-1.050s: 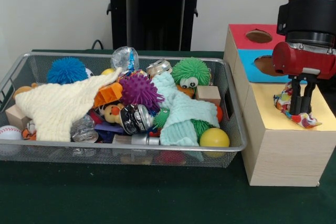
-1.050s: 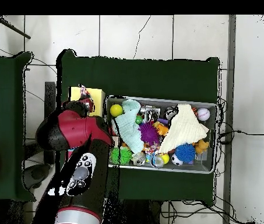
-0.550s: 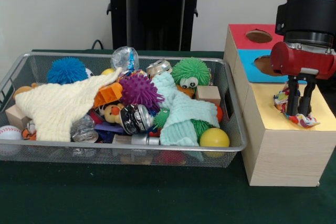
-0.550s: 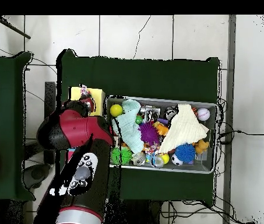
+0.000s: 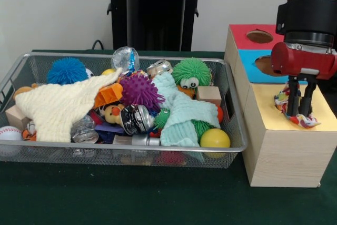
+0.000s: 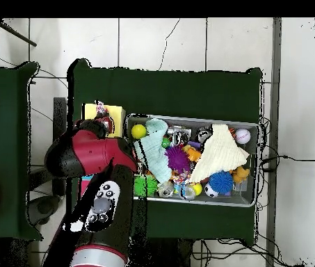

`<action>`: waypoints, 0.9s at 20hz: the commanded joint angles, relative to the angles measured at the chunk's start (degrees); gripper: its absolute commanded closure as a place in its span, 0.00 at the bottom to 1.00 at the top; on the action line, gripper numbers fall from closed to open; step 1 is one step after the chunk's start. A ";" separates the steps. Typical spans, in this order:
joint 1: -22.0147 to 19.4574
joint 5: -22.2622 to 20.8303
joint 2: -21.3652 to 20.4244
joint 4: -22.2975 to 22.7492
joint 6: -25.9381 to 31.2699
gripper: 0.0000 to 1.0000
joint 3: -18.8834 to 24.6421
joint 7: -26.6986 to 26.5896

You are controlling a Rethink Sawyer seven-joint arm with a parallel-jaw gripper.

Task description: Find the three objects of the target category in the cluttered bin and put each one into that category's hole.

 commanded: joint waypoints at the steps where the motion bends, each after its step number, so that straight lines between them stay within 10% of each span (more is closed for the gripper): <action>1: -5.41 -2.88 6.50 4.62 8.58 0.00 5.54 2.63; 18: -5.64 -2.52 3.85 5.38 12.46 0.00 6.40 3.16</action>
